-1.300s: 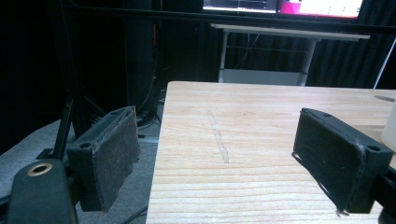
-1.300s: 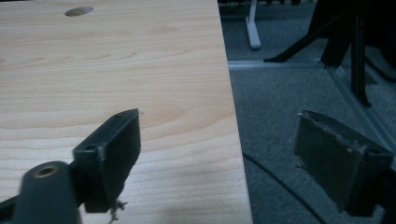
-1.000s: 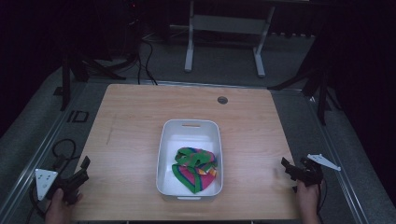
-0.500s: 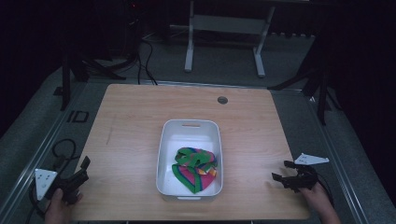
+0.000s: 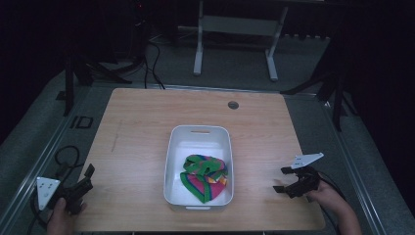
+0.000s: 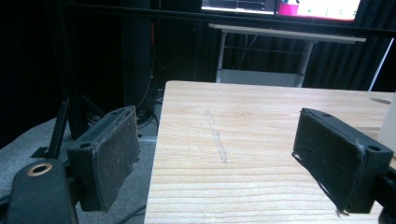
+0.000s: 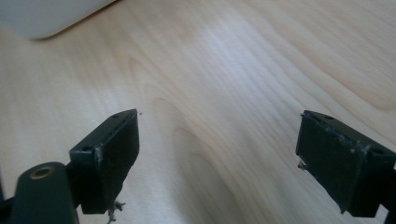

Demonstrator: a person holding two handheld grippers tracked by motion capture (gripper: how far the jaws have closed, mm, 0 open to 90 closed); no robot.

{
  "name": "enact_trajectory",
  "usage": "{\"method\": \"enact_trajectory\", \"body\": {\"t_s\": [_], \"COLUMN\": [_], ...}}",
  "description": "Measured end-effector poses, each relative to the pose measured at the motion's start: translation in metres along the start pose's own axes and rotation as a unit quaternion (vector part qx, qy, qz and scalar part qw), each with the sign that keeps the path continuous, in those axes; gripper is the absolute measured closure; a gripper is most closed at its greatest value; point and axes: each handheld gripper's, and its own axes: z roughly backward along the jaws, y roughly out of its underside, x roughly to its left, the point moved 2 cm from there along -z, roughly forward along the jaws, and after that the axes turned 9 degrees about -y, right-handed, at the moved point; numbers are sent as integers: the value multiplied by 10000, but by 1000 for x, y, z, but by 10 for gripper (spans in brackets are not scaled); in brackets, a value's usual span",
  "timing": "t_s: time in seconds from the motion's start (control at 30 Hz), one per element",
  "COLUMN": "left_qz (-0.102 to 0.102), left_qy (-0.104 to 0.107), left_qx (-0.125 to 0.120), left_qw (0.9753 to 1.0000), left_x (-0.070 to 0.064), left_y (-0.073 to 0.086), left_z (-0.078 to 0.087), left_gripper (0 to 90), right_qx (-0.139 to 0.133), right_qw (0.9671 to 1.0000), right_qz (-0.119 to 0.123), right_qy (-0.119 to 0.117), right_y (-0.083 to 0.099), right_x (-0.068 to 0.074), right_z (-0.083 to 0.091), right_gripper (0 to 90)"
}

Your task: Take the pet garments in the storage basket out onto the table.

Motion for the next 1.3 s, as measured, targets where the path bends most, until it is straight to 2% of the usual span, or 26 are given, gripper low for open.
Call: {"method": "enact_trajectory", "body": {"t_s": [0.13,0.27,0.37,0.43,0.53,0.7,0.87,0.9,0.93,1.1,1.2,1.3], "left_qz": [2,9,1,5,12,17,13,13,13,13,11,16], "left_qy": [3,-2,2,-3,-7,-1,-1,-1,1,7,10,16], "left_qx": [1,3,5,7,4,7,3,3,4,1,3,6], "left_qw": [10000,10000,10000,10000,10000,10000,10000,10000,10000,10000,10000,10000], "left_x": [0,0,0,0,0,0,0,0,0,0,0,0], "left_y": [0,0,0,0,0,0,0,0,0,0,0,0], "left_z": [0,0,0,0,0,0,0,0,0,0,0,0], "left_gripper": [148,148,148,147,148,148,148,148,148,148,148,148], "right_qx": [342,489,506,527,619,711,751,751,708,719,701,776], "right_qw": [9989,9972,9963,9959,9950,9922,9895,9895,9889,9851,9841,9812], "right_qz": [220,479,595,573,620,928,1133,1133,1200,1463,1496,1633], "right_qy": [-239,-302,-359,-460,-473,-440,-493,-493,-517,-556,-658,-682], "right_y": [-13,-26,-35,-43,-53,-72,-95,-95,-105,-127,-135,-150], "right_x": [8,15,21,26,34,45,53,53,57,68,72,78], "right_z": [-5,-6,-5,-6,-7,-9,-10,-10,-10,-13,-15,-23], "right_gripper": [133,133,133,136,143,144,143,143,143,144,144,144]}}
